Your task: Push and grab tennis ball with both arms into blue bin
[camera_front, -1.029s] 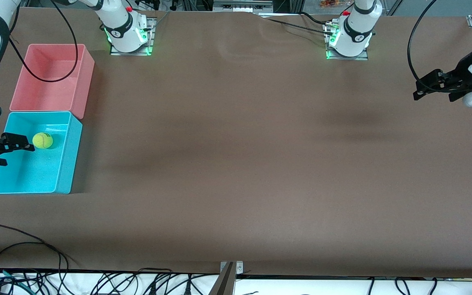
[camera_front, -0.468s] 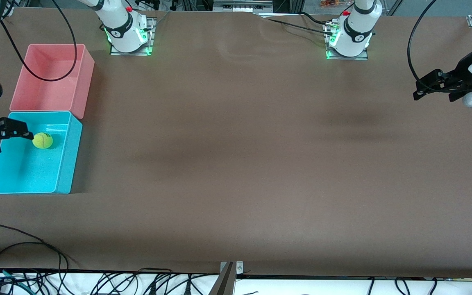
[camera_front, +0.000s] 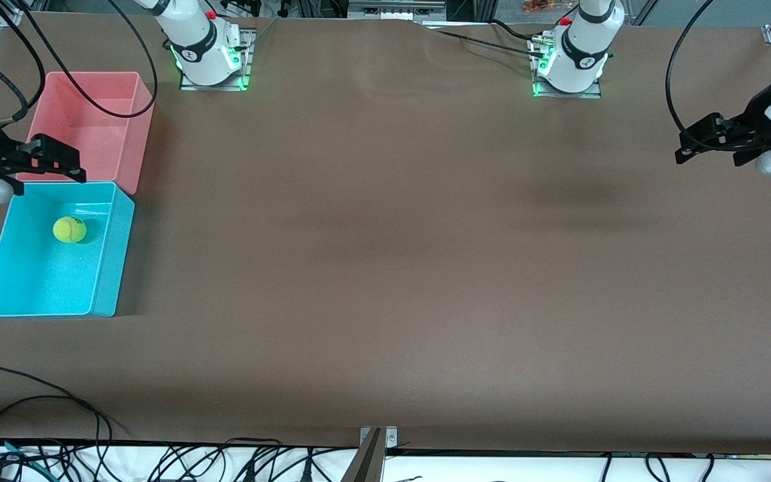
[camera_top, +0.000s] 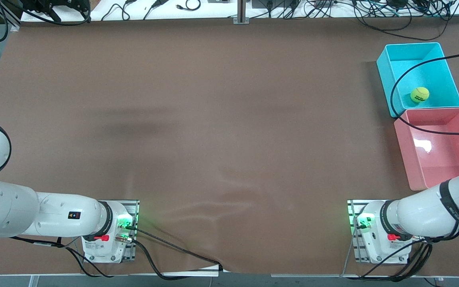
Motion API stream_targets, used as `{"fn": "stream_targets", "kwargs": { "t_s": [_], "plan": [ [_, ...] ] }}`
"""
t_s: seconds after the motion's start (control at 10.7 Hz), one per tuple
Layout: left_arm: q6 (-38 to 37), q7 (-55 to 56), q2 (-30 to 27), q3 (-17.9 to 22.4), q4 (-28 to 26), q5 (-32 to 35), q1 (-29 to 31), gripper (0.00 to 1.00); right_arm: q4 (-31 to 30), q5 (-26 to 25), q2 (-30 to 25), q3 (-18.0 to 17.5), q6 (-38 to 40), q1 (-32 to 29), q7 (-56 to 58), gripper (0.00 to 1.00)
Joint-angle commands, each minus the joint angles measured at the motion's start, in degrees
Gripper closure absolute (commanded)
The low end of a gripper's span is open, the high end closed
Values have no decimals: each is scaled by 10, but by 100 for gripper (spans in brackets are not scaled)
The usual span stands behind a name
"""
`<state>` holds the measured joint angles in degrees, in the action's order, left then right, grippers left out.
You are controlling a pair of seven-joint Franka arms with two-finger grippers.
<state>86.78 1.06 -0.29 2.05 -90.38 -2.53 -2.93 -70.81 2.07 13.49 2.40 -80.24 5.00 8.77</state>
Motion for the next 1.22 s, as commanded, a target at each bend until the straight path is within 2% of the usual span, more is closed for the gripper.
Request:
{"fn": "stream_targets", "kwargs": {
  "t_s": [0.0,0.19,0.37,0.66,0.84,1.12],
  "plan": [
    [-4,0,0,0,6,-6,2,0,-38,-31,-16,-161,-14,-157,-24,0],
    [-4,0,0,0,6,-6,2,0,-64,-35,-41,-184,-30,-190,-25,0],
    [-4,0,0,0,6,-6,1,0,-84,-55,-68,-184,-31,-190,-31,0],
    [-4,0,0,0,6,-6,2,0,-138,-39,-137,-174,-27,-178,-78,0],
    [-4,0,0,0,6,-6,2,0,-142,15,-138,-62,-28,-87,-76,0],
    [-4,0,0,0,6,-6,2,0,-149,13,-141,-43,-33,-73,-77,0]
  ]
}}
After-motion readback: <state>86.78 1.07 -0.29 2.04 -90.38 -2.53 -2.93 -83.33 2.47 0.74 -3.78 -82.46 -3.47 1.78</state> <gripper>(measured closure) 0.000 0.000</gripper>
